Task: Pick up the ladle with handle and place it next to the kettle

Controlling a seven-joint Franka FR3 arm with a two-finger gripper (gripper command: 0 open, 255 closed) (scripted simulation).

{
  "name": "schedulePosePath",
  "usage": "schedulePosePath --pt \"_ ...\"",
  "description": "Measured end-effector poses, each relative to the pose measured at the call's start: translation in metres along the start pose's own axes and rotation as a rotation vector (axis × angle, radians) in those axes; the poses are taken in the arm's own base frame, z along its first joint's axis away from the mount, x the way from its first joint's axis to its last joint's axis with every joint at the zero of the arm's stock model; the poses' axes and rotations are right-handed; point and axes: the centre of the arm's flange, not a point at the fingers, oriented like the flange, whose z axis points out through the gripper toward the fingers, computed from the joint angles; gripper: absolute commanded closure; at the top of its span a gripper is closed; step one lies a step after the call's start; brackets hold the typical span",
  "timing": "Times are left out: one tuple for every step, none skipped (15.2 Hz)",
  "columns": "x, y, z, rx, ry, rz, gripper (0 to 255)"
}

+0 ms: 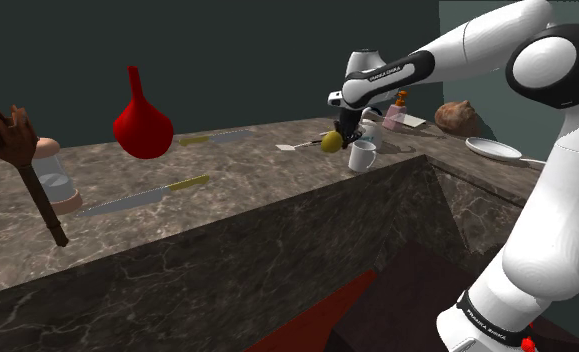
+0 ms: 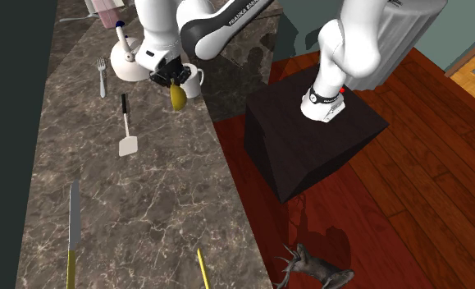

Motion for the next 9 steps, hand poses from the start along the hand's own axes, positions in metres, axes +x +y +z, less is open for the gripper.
schedulePosePath --pt "0.001 0.000 0.005 0.000 0.000 0.000 255" --pt "0.001 -0.001 0.009 0.000 0.000 0.000 255" --pt "0.002 -0.002 0.014 0.000 0.000 0.000 255" --pt "0.003 -0.002 0.020 0.000 0.000 0.000 255" --pt "0.004 -0.003 0.026 0.000 0.000 0.000 255" --pt "0.005 -0.003 0.031 0.000 0.000 0.000 255" --pt "0.006 -0.003 0.036 0.000 0.000 0.000 255" --pt "0.006 -0.004 0.040 0.000 0.000 0.000 255" --pt "0.007 -0.004 0.046 0.000 0.000 0.000 255"
